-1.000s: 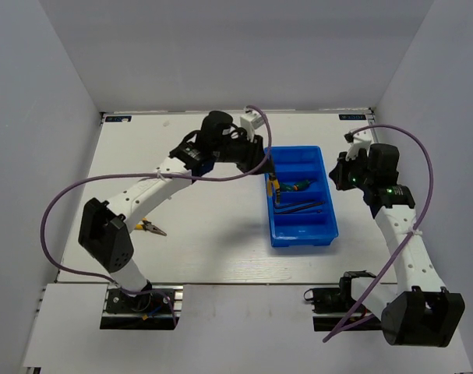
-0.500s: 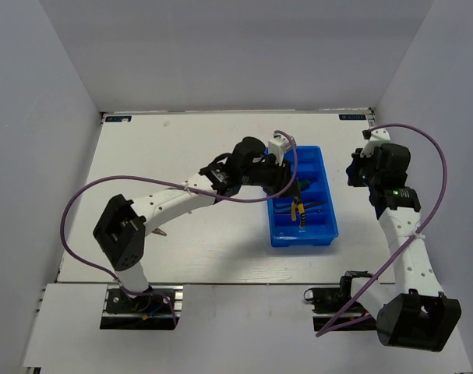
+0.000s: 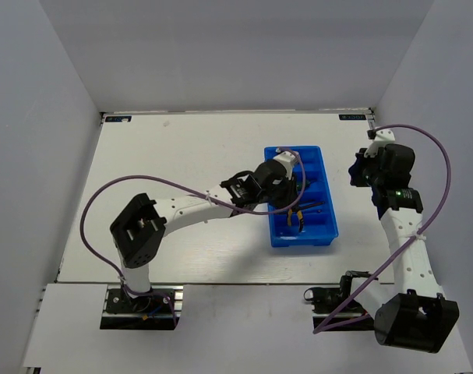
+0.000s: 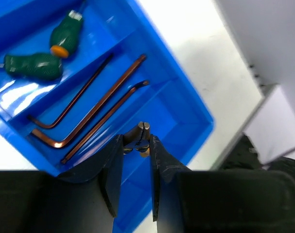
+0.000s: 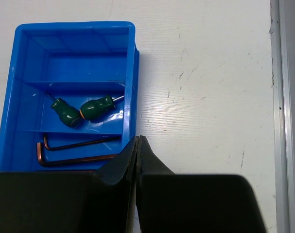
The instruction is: Sort the tools into containers
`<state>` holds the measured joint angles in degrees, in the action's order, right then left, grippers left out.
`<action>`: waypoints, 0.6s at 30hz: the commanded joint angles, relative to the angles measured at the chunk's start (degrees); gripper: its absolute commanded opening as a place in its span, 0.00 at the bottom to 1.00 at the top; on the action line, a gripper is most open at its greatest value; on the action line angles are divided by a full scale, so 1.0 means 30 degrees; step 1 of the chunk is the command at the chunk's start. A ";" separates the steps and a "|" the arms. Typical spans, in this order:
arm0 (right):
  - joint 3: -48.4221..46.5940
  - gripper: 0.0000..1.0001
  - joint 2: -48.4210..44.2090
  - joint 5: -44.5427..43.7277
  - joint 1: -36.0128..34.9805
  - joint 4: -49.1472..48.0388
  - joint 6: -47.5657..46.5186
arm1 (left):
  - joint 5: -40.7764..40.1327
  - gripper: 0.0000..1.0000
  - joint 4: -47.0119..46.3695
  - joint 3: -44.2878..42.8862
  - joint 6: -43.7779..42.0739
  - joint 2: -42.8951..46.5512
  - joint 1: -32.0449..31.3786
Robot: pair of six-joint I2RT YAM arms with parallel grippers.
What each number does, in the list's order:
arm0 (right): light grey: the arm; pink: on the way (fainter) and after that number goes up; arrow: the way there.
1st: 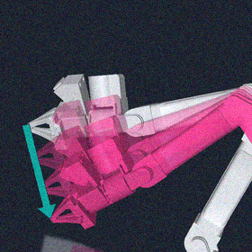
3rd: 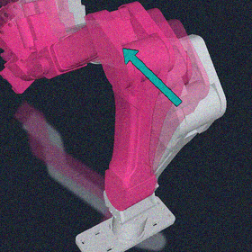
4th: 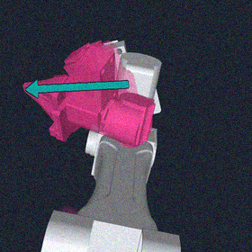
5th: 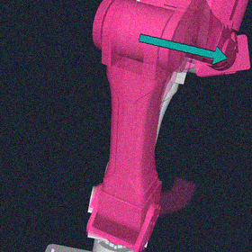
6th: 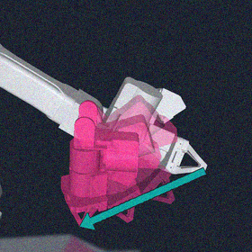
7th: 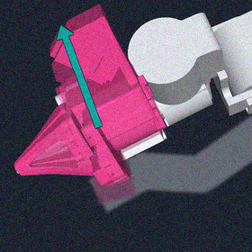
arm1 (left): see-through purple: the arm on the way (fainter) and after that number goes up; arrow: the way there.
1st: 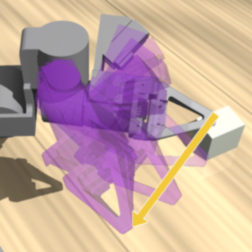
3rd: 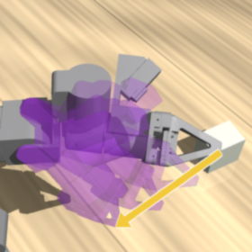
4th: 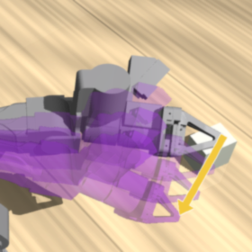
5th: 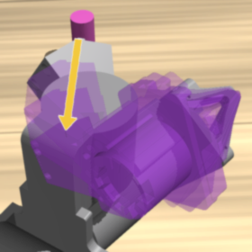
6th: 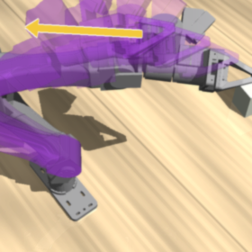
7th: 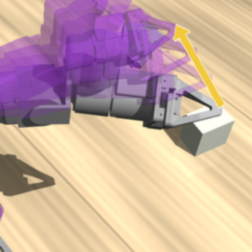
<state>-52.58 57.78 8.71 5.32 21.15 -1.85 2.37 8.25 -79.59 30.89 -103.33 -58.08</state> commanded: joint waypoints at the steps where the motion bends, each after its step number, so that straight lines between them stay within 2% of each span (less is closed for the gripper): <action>1: 0.0240 0.00 -0.0334 0.0348 0.0247 -0.0633 0.0176 | -0.3008 0.00 -0.0026 -0.0540 0.0803 0.0341 -0.0560; 9: 0.0299 0.00 -0.0363 0.0641 0.0365 -0.0691 0.0147 | -0.6236 0.00 -0.0465 0.0662 0.2911 0.0546 -0.2228; 12: 0.0270 0.00 -0.0363 0.0613 0.0423 -0.0662 0.0147 | -0.6882 0.00 -0.0758 0.0342 0.2915 0.0285 -0.2668; 18: 0.0270 0.00 -0.0421 0.0671 0.0570 -0.0691 0.0147 | -0.7089 0.00 0.0589 -0.0657 0.2915 -0.0655 -0.3051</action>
<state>-51.64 57.74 10.07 6.61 20.93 -1.85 -16.64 10.37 -78.59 38.63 -105.08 -66.74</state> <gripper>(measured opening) 0.005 0.352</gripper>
